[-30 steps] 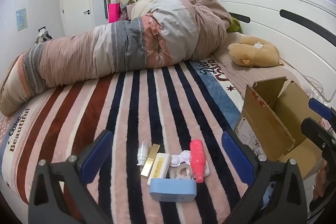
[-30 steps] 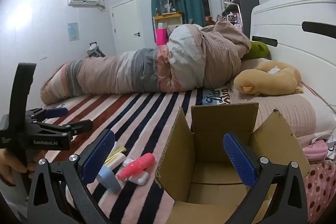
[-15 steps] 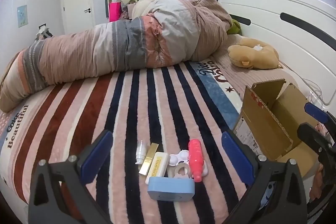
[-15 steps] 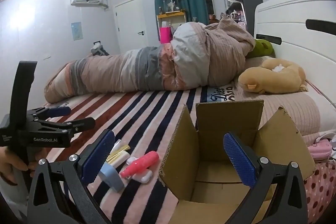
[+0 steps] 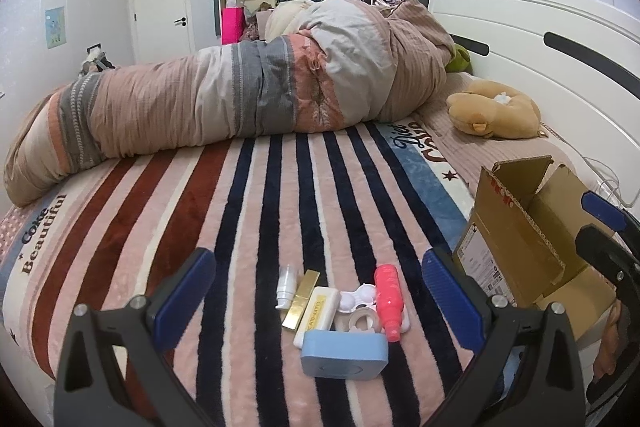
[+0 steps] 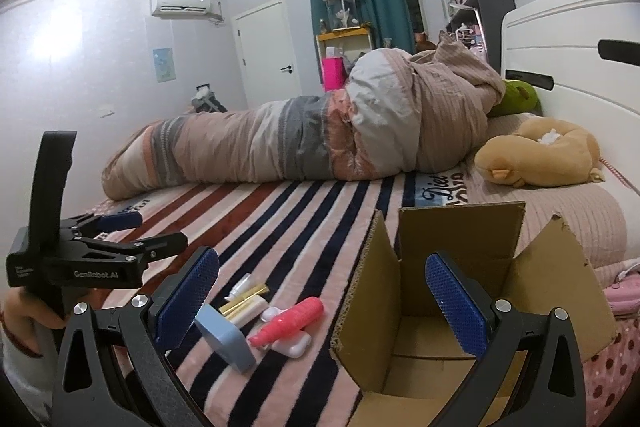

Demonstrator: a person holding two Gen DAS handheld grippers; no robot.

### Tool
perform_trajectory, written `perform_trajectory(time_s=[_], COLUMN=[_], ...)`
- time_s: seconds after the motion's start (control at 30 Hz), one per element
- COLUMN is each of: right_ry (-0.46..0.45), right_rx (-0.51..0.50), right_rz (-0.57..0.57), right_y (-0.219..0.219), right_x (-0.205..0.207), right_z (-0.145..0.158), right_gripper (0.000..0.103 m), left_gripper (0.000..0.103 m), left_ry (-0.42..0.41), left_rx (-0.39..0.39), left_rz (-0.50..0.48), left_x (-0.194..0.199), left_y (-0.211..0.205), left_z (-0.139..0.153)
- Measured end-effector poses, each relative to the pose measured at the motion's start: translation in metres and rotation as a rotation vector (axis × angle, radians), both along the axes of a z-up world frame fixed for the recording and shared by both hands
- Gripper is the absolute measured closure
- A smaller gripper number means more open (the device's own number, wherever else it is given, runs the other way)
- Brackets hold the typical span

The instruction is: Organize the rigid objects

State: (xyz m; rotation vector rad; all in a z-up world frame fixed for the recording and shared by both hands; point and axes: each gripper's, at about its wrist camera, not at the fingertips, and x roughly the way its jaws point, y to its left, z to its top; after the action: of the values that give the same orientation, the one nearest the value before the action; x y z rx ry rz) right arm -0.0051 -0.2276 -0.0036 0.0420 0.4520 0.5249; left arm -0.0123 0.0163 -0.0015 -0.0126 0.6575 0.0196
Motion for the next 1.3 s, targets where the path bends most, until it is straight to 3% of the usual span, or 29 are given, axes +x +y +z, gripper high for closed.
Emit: perform_trajectory(time_s=[1.3], right_ry=[0.006], right_rx=[-0.007], right_rz=[0.038], right_y=[0.009], right_x=[0.002], right_z=[-0.005], right_gripper=[0.0], left_gripper=[0.0], left_ry=[0.005], left_rx=[-0.01], left_rz=[-0.008], left_x=[-0.014], left_y=[-0.002], left_z=[0.001])
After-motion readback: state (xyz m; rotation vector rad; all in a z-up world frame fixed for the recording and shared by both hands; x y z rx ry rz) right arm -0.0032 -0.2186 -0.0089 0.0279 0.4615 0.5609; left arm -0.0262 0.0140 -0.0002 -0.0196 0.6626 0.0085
